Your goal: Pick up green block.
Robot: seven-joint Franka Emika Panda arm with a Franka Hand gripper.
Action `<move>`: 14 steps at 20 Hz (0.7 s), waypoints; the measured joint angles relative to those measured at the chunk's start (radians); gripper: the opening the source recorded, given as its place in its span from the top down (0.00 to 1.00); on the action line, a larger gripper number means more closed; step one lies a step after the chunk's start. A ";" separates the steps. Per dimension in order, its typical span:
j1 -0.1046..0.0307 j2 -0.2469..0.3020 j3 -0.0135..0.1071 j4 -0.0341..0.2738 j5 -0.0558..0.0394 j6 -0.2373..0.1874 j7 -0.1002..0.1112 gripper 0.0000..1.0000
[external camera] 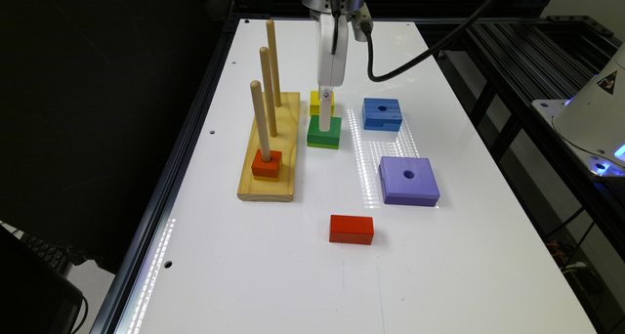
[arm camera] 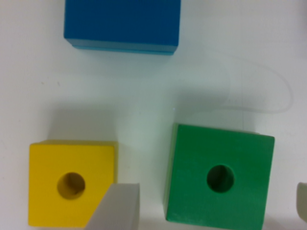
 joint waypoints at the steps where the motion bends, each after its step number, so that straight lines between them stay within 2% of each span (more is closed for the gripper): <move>1: 0.000 0.000 0.000 0.000 0.0000 0.000 0.000 0.00; 5: 0.000 0.013 0.000 0.000 -0.0004 0.006 0.000 0.00; 11: 0.000 0.080 -0.001 0.004 -0.0031 0.074 0.000 0.00; 14: 0.000 0.084 -0.001 0.008 -0.0032 0.076 0.000 0.00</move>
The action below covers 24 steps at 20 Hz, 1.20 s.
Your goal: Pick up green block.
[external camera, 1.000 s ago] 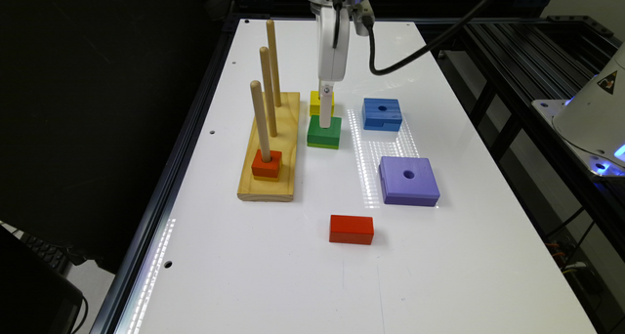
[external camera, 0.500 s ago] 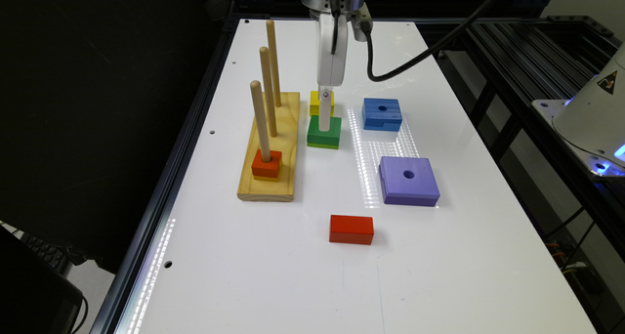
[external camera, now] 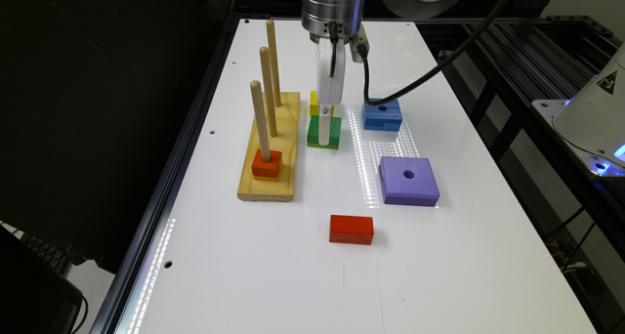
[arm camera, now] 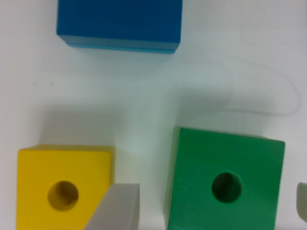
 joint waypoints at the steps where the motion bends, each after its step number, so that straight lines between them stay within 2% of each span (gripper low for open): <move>1: 0.000 0.000 0.000 0.001 0.0000 0.000 0.000 0.00; 10: 0.000 0.001 0.000 0.004 0.0000 0.000 0.000 0.00; 13: 0.000 0.032 0.000 0.004 -0.0007 0.018 0.000 0.00; 14: 0.000 0.046 0.000 0.007 -0.0066 0.037 0.003 0.00; 19: 0.001 0.048 -0.001 0.009 -0.0113 0.038 0.003 0.00; 20: 0.000 0.047 0.000 0.008 -0.0123 0.038 0.003 1.00; 24: 0.000 0.047 0.000 0.008 -0.0124 0.038 0.003 1.00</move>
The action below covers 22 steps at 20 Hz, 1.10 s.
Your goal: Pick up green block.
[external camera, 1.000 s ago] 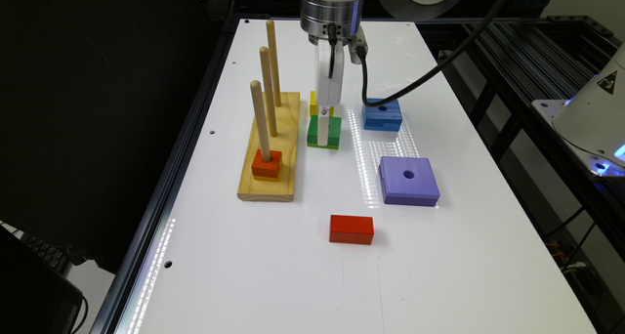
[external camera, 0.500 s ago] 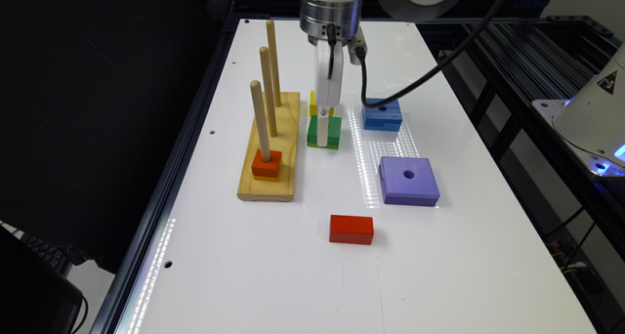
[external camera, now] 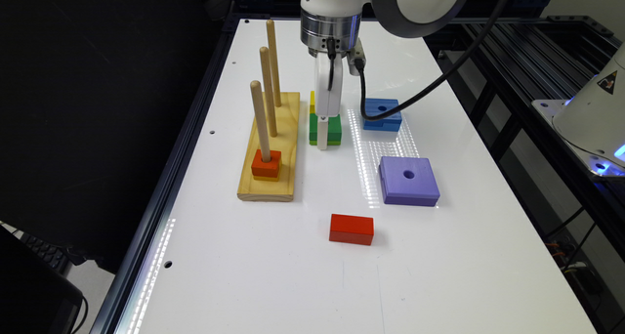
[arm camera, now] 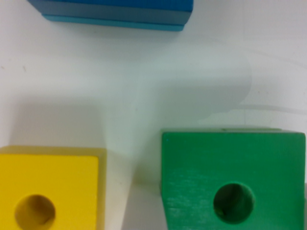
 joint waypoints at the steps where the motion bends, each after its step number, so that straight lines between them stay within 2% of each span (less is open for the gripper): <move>1: 0.000 0.000 0.000 0.000 0.0000 0.000 0.000 1.00; 18: -0.001 -0.005 0.000 -0.002 -0.0006 -0.002 0.000 1.00; 22: -0.001 -0.037 0.000 -0.002 -0.0006 -0.032 0.000 1.00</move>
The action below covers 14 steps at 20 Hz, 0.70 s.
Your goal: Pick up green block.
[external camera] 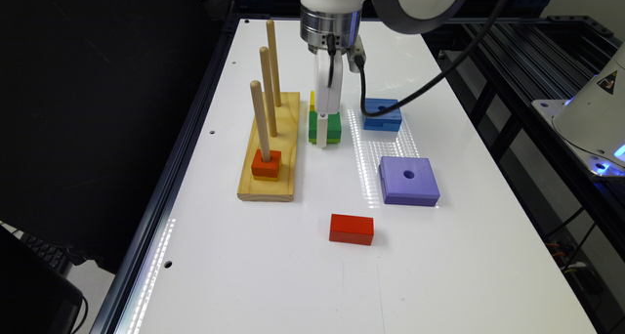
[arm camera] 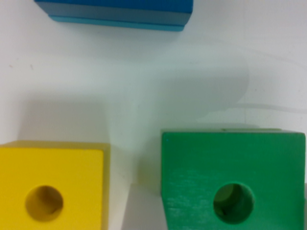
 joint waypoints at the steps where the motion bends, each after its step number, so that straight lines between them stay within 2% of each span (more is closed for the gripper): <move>1: 0.000 -0.006 0.000 0.000 0.0000 -0.007 0.000 1.00; 12: 0.000 -0.019 0.001 -0.002 0.0000 -0.015 0.000 1.00; 14: 0.000 -0.047 0.002 -0.001 0.0000 -0.039 0.000 1.00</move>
